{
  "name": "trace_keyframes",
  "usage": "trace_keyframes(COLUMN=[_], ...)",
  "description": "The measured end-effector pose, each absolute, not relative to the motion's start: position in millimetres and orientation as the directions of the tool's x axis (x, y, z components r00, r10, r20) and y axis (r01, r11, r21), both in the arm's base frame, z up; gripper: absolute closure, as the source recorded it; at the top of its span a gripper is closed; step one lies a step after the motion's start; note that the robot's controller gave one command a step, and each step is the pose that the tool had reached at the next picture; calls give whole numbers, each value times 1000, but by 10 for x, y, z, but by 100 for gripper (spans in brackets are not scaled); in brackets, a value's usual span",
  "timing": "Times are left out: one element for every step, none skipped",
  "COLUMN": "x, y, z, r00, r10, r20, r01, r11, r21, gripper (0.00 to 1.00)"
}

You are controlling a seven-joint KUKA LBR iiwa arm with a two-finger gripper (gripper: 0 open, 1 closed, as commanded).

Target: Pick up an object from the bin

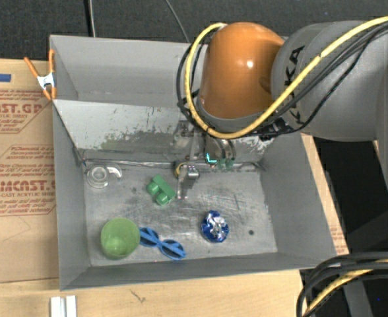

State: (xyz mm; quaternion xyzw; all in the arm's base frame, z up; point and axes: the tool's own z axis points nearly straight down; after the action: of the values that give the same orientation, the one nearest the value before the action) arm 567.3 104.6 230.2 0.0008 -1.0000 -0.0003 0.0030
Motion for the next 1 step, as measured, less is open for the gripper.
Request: trace_keyframes(x=[5791], y=[902], z=[722], r00=[-1000], r10=[27], r20=[-10], r01=[27], r11=[1000], r21=[4], gripper=[0])
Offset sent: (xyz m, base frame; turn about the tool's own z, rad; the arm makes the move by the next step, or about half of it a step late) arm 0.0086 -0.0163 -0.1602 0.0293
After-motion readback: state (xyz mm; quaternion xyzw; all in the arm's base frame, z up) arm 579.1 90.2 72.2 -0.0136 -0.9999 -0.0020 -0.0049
